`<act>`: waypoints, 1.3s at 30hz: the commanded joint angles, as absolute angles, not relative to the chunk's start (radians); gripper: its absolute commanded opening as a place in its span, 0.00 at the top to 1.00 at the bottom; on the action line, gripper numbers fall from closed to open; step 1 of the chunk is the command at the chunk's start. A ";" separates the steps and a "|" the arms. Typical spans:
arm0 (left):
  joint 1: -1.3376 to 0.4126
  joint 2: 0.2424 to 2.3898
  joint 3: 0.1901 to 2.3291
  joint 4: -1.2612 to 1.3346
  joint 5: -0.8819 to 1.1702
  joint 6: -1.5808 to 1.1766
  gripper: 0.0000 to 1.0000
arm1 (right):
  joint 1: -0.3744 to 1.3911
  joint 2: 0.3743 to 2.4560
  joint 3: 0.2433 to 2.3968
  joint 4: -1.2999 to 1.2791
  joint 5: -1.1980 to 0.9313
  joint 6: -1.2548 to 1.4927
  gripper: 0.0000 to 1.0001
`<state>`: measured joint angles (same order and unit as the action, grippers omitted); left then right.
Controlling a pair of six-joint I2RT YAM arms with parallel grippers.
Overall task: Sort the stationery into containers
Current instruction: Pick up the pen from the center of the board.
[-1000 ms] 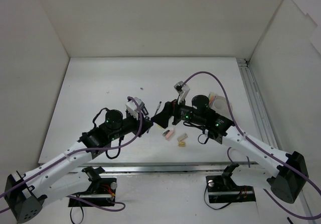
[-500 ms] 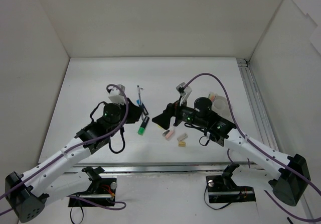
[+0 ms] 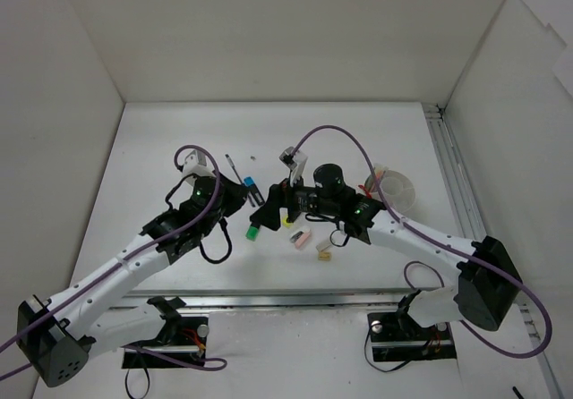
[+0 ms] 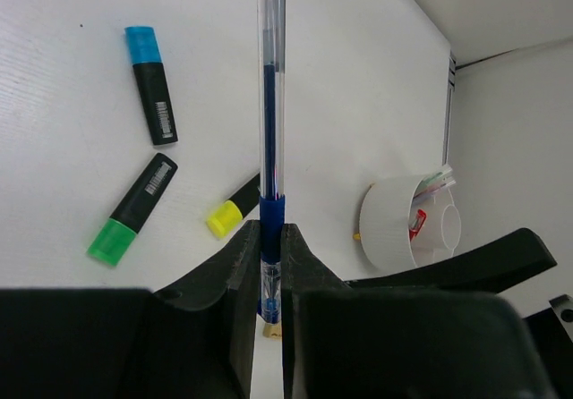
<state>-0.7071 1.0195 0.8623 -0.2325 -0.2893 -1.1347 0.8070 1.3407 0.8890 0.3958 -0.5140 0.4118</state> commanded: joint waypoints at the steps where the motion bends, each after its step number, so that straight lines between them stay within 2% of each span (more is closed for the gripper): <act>1: -0.715 1.012 0.917 -0.198 -0.293 -1.175 1.00 | 0.819 1.374 0.974 0.505 -0.538 0.385 0.20; 11: -0.724 0.928 0.858 -0.172 -0.302 -1.181 1.00 | 0.825 1.434 1.046 0.413 -0.456 0.295 0.29; 14: -0.733 0.923 0.850 -0.144 -0.285 -1.177 1.00 | 0.822 1.483 1.066 0.432 -0.472 0.305 0.35; 20: -0.742 0.957 0.862 -0.137 -0.267 -1.181 1.00 | 0.828 1.522 1.097 0.491 -0.512 0.319 0.53; 25: -0.762 0.971 0.865 -0.118 -0.276 -1.169 1.00 | 0.831 1.532 1.098 0.512 -0.520 0.330 0.55; 28: -0.772 0.976 0.868 -0.127 -0.285 -1.170 1.00 | 0.831 1.522 1.086 0.529 -0.508 0.330 0.66; 29: -0.772 0.974 0.867 -0.123 -0.284 -1.169 1.00 | 0.833 1.513 1.080 0.529 -0.505 0.330 0.79; 31: -0.772 0.980 0.865 -0.123 -0.278 -1.155 1.00 | 0.833 1.499 1.072 0.532 -0.482 0.330 0.97; 32: -0.772 0.980 0.865 -0.123 -0.276 -1.149 1.00 | 0.831 1.484 1.062 0.532 -0.465 0.330 1.00; 35: -0.772 0.977 0.865 -0.130 -0.272 -1.128 1.00 | 0.831 1.453 1.054 0.505 -0.419 0.331 1.00; 38: -0.772 0.973 0.865 -0.118 -0.256 -1.063 0.59 | 0.831 1.413 1.071 0.379 -0.379 0.316 1.00; 39: -0.772 0.974 0.867 -0.118 -0.250 -1.048 0.32 | 0.831 1.404 1.077 0.308 -0.374 0.311 1.00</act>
<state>-0.7609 0.9756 0.8402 -0.1623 -0.2863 -1.1118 0.8265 1.5036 1.0359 0.3424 -0.4274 0.3279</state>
